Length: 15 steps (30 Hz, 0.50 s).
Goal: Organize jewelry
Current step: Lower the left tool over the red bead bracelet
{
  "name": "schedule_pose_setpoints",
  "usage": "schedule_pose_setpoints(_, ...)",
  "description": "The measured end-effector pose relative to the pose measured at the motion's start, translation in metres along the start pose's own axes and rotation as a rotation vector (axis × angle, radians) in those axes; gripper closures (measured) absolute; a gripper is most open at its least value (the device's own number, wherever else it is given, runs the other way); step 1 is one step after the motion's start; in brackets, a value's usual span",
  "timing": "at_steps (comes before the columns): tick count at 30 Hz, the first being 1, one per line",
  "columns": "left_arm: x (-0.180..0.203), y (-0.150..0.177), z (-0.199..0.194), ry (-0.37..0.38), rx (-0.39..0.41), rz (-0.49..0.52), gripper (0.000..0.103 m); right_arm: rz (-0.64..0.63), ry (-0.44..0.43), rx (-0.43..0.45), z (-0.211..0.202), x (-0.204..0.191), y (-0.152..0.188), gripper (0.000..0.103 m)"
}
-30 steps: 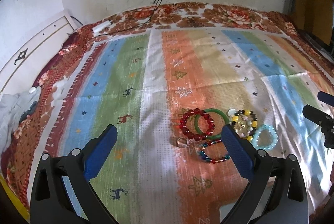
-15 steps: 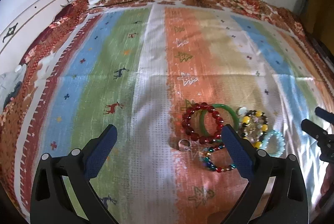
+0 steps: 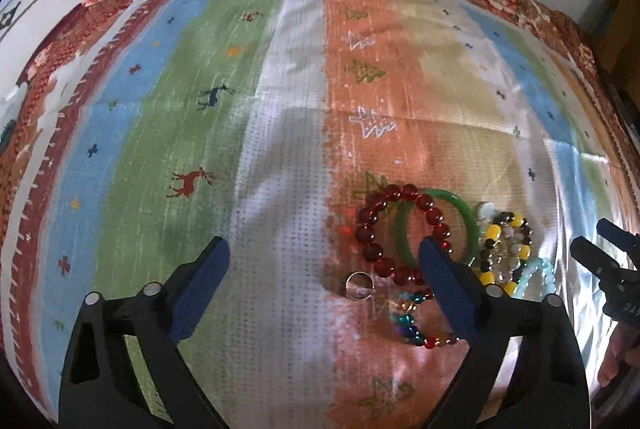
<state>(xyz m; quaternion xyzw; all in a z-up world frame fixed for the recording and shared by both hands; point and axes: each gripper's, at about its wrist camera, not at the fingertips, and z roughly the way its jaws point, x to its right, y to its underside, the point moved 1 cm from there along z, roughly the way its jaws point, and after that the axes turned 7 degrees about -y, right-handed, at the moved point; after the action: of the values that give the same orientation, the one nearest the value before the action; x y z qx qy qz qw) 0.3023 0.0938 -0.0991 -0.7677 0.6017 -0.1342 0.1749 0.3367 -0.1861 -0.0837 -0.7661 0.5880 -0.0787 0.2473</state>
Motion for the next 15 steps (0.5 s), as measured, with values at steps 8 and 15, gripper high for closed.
schedule_pose_setpoints(8, 0.004, -0.007, 0.007, -0.010, 0.002, 0.029, 0.015, 0.005, 0.012, -0.037, 0.018, 0.004, -0.004, 0.004)
schedule_pose_setpoints(15, 0.012, -0.008, 0.015, -0.009, -0.012, 0.061, 0.021, 0.005, 0.038, -0.064, 0.032, 0.008, -0.007, 0.004)
